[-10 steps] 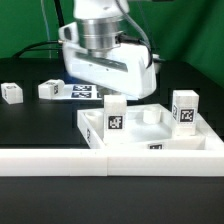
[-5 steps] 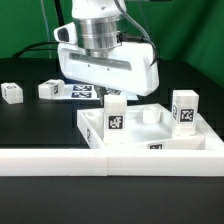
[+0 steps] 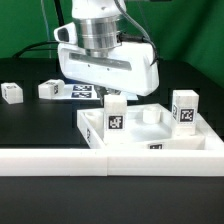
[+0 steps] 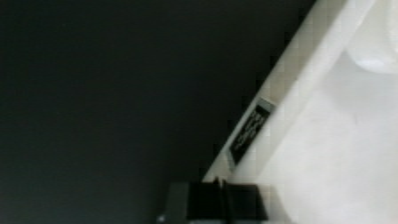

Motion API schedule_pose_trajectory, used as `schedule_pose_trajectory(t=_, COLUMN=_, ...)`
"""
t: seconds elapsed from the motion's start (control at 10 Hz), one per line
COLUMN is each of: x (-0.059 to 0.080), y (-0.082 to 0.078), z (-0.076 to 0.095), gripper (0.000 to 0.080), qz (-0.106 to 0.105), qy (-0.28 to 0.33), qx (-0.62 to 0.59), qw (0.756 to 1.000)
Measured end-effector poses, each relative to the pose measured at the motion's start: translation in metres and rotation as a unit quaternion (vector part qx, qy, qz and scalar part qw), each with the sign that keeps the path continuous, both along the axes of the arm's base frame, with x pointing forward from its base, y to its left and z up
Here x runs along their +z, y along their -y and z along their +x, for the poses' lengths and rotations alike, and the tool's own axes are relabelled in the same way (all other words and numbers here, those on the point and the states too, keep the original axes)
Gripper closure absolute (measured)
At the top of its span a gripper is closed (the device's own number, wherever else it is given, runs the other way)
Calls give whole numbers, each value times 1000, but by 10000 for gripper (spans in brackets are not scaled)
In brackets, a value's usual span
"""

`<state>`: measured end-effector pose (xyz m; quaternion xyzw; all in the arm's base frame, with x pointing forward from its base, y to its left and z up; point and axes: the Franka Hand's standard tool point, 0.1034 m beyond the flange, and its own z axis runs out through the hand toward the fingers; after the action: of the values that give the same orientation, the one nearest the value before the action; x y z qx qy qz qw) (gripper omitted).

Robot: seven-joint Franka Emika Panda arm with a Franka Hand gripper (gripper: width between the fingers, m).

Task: Assemble square table

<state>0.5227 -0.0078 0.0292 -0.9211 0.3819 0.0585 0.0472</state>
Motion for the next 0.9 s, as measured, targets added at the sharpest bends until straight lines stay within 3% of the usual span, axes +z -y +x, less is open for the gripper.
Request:
schedule_pose_trajectory(t=0.2, x=0, y=-4, z=3, gripper=799, qz=-15, qy=12, qx=-115, qw=993)
schedule_pose_trajectory(t=0.5, x=0, y=-7, z=6, gripper=739, qz=-16, qy=17, qx=-132, qw=991)
schedule_pose_trajectory(t=0.7, x=-1, y=-7, z=6, gripper=387, qz=-16, qy=16, qx=-132, qw=991)
schedule_pose_trajectory(t=0.8, x=-2, y=-9, z=5, gripper=387, qz=-16, qy=12, qx=-150, qw=988)
schedule_pose_trajectory(t=0.9, x=-3, y=-17, z=4, gripper=222, qz=-17, qy=7, qx=-181, qw=983)
